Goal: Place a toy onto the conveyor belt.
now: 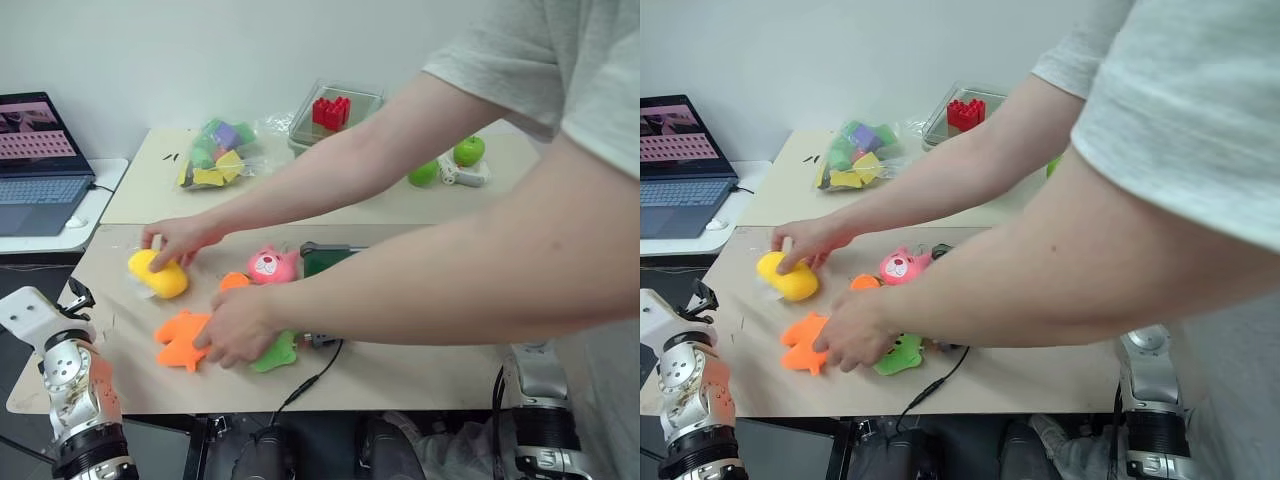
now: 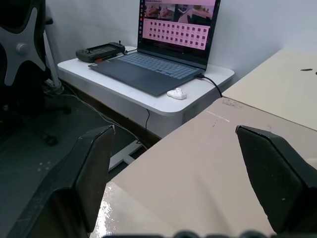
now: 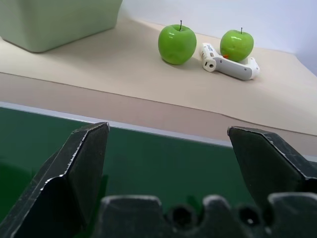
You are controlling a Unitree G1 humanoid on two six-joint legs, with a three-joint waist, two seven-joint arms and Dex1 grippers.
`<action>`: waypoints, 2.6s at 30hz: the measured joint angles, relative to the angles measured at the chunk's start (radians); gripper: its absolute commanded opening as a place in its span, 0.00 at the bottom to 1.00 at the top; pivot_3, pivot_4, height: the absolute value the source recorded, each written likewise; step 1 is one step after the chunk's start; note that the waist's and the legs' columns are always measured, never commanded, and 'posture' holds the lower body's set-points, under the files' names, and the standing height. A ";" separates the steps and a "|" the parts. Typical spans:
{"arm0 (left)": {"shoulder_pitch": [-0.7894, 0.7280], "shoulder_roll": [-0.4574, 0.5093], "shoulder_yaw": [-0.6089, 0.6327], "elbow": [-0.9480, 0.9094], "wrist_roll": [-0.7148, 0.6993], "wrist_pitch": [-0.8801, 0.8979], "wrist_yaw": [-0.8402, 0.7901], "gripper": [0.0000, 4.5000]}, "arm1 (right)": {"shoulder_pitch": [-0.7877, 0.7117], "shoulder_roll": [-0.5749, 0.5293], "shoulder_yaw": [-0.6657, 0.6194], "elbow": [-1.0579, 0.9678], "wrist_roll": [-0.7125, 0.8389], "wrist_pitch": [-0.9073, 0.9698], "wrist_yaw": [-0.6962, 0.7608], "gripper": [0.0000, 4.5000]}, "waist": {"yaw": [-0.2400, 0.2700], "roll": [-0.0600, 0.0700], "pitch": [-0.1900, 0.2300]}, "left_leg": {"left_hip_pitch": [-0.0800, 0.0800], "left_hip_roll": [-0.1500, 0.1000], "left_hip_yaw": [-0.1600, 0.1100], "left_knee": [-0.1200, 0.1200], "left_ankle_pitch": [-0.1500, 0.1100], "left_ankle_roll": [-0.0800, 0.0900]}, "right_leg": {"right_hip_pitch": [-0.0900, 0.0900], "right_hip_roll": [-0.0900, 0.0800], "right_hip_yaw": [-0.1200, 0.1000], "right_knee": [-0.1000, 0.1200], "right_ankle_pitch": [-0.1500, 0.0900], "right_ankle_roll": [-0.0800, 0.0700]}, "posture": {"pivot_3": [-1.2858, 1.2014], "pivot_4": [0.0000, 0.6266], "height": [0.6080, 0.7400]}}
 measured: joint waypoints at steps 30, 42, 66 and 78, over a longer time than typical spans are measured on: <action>-0.015 0.013 -0.002 0.003 -0.001 -0.001 -0.014 0.93 | -0.001 0.004 0.000 0.016 0.000 -0.030 -0.003 1.00 | -0.001 0.000 0.000 | 0.000 0.000 0.000 0.000 0.000 0.000 | 0.000 0.000 0.000 0.000 0.000 0.000 | 0.52 0.24 1.00; -0.014 0.013 -0.003 -0.005 -0.001 -0.001 -0.014 0.93 | -0.023 0.009 0.003 0.047 -0.001 -0.038 -0.002 1.00 | -0.003 0.000 0.000 | 0.000 0.000 0.000 0.000 0.000 0.000 | 0.000 0.000 0.000 0.000 0.000 0.000 | 0.52 0.24 1.00; -0.015 0.049 -0.077 -0.174 -0.053 0.180 -0.107 0.93 | -0.072 0.002 0.005 0.102 -0.001 -0.074 0.009 1.00 | -0.007 0.000 0.000 | 0.000 0.000 0.000 -0.001 0.001 -0.001 | 0.000 0.000 0.000 0.000 0.000 0.000 | 0.52 0.24 1.00; -0.012 0.046 -0.186 -0.275 -0.100 0.303 -0.261 0.93 | -0.074 -0.001 0.004 0.102 -0.002 -0.077 0.009 1.00 | -0.011 0.000 0.000 | 0.000 0.000 0.000 -0.001 0.001 -0.001 | 0.000 0.001 0.000 0.000 0.000 0.001 | 0.52 0.24 1.00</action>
